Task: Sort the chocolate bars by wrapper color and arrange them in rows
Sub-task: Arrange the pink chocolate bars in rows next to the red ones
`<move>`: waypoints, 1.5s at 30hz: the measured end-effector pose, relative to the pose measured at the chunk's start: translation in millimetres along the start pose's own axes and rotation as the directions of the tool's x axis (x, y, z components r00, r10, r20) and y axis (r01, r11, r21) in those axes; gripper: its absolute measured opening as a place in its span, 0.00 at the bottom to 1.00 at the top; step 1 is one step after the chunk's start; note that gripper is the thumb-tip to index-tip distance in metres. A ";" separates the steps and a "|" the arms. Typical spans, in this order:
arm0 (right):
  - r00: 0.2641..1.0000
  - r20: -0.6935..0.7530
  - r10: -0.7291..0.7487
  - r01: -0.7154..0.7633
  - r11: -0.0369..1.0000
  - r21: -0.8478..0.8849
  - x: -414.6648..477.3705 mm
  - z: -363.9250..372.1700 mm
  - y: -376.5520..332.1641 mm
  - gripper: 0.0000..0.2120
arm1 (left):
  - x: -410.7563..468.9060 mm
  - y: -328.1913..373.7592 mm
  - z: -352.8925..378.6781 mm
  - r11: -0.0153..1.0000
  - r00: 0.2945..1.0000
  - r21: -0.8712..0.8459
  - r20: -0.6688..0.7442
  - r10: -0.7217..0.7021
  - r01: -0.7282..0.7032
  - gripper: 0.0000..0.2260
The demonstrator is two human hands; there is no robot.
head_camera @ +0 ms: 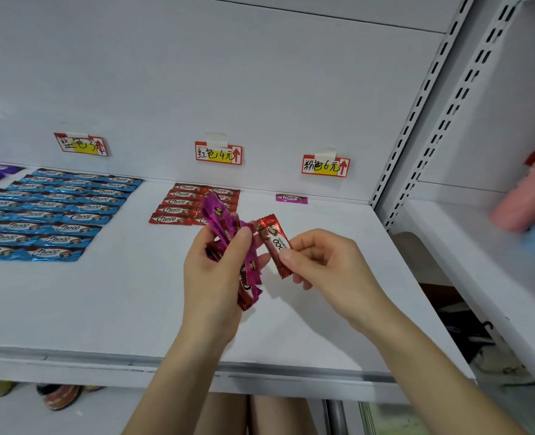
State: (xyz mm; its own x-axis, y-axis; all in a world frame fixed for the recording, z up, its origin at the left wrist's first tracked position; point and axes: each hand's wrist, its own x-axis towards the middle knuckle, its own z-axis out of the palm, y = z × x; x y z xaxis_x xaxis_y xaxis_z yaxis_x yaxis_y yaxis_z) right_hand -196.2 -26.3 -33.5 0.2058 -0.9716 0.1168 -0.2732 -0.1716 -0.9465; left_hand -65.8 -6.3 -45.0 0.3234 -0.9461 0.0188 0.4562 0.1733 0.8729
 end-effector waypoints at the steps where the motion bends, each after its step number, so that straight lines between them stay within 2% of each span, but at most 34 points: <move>1: 1.000 -0.009 0.005 -0.004 1.000 0.011 1.1 2.1 0.1 0.01 | 0.5 0.8 -3.0 1.000 1.000 0.023 0.009 0.006 -0.007 0.04; 7: 0.992 -0.125 0.033 0.000 0.967 0.255 1.4 21.2 1.0 0.01 | -6.8 -2.1 -13.5 0.980 0.998 0.196 0.067 0.014 -0.027 0.06; 10: 0.990 -0.079 0.120 -0.084 0.932 0.354 -0.3 27.8 2.2 0.01 | -10.3 -3.0 -16.9 0.959 0.994 0.277 0.103 0.029 -0.056 0.06; 15: 0.990 0.010 0.143 -0.138 0.928 0.347 -4.0 34.9 6.3 0.02 | -12.6 -1.2 -26.7 0.927 0.986 0.354 0.148 0.071 -0.120 0.05; 17: 0.989 0.057 0.134 -0.145 0.940 0.310 1.0 31.8 3.1 0.03 | -10.4 1.3 -33.3 0.923 0.983 0.373 0.182 0.029 -0.096 0.06; 21: 0.990 0.121 0.076 -0.113 0.932 0.343 14.3 24.2 -9.1 0.13 | -8.2 7.0 -45.3 0.928 0.973 0.373 0.216 -0.077 -0.009 0.07; 24: 0.993 0.107 0.058 -0.086 0.956 0.282 16.0 26.1 -8.0 0.15 | -7.4 8.7 -51.9 0.963 0.991 0.266 0.107 -0.082 0.051 0.05; 28: 0.971 0.239 0.013 -0.047 0.990 0.137 10.5 35.6 2.3 0.09 | -3.9 10.3 -63.5 0.983 0.998 0.174 -0.019 -0.063 0.065 0.06; 30: 0.960 0.256 -0.116 0.123 0.992 -0.012 12.2 39.6 7.7 0.08 | -1.2 12.2 -69.1 0.984 0.996 0.159 -0.049 -0.077 0.084 0.05; 32: 0.918 0.275 -0.286 0.332 0.933 -0.137 16.6 43.5 9.7 0.06 | 2.2 14.1 -74.6 0.983 0.992 0.142 -0.068 -0.106 0.115 0.05; 35: 0.832 0.357 -0.424 0.507 0.843 -0.181 21.8 51.0 13.1 0.10 | 8.4 16.9 -82.2 0.982 0.987 0.116 -0.090 -0.136 0.146 0.04; 37: 0.820 0.371 -0.437 0.534 0.818 -0.216 29.1 56.7 14.8 0.09 | 11.9 18.4 -86.4 0.982 0.982 0.097 -0.121 -0.147 0.159 0.04; 42: 0.918 0.265 -0.296 0.377 0.859 -0.346 70.3 79.5 14.5 0.05 | 17.9 24.8 -104.9 0.990 0.954 -0.013 -0.264 -0.141 0.143 0.05; 45: 0.916 0.285 -0.280 0.384 0.815 -0.434 94.3 99.4 14.9 0.04 | 18.3 28.7 -115.2 0.990 0.947 -0.039 -0.289 -0.142 0.136 0.09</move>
State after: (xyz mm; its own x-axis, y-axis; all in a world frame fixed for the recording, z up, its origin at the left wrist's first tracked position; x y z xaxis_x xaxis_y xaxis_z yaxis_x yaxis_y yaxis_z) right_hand -87.5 -104.3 -66.5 0.5333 -0.7958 0.2867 -0.5513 -0.5841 -0.5958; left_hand 48.8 12.9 -75.8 0.4810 -0.8413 -0.2468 0.5280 0.0532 0.8476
